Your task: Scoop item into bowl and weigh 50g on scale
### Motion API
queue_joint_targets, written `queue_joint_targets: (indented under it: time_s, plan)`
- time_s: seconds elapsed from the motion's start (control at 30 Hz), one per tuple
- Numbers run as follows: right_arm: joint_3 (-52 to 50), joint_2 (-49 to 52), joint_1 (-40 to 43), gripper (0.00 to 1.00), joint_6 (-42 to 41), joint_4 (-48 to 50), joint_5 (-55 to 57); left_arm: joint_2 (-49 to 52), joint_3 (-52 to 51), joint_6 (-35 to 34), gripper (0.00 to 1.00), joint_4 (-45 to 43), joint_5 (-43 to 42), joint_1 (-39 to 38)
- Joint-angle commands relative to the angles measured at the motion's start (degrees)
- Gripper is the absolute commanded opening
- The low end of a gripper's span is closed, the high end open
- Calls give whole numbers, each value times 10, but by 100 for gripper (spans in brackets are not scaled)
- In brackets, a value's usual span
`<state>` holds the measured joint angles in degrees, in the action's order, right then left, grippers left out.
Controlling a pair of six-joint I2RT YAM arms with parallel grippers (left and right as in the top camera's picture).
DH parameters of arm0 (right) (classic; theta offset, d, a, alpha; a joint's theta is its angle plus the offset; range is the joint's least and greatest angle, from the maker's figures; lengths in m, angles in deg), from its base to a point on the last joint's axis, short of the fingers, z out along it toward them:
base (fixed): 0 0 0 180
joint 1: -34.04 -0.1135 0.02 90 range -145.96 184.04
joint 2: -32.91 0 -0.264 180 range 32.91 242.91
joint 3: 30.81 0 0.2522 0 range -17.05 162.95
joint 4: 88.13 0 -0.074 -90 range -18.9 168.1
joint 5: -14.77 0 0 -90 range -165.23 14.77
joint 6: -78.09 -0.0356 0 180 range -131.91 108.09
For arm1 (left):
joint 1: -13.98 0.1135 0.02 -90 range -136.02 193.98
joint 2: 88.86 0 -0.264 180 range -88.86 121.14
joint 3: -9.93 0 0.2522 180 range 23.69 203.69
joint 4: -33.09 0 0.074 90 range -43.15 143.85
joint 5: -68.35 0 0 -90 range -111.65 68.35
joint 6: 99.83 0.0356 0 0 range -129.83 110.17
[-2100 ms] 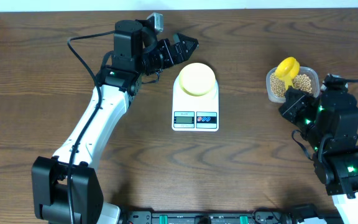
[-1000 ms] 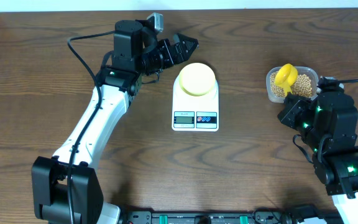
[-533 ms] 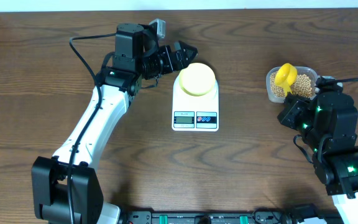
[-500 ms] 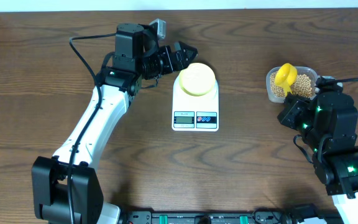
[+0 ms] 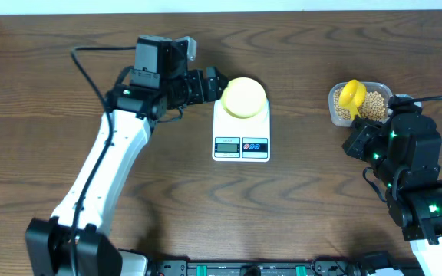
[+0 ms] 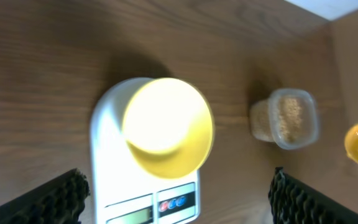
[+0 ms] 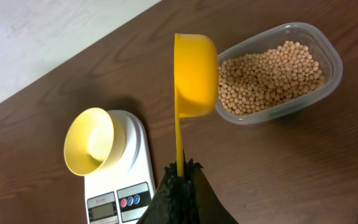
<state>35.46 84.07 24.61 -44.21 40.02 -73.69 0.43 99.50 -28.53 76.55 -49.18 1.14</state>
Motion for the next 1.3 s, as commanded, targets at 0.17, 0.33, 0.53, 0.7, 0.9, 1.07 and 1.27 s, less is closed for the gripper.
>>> queue_joint_targets:
  time_s: [0.17,0.33,0.53,0.7,0.9,1.07,1.27]
  plan:
    - [10,-2,3,1,17,-5,-34,-23,51,32,94,85,88,3]
    - [10,-2,3,1,17,-12,-50,-23,51,32,94,104,88,3]
    - [10,-2,3,1,17,-4,-49,-23,50,32,95,107,88,3]
    - [10,-2,3,1,17,17,-49,-23,50,32,95,106,88,3]
    - [10,-1,3,1,17,19,-50,-23,50,32,95,108,88,3]
    - [10,-2,3,1,15,19,-81,-23,50,32,95,111,90,3]
    - [10,-2,3,1,16,18,-88,-23,50,32,95,138,132,3]
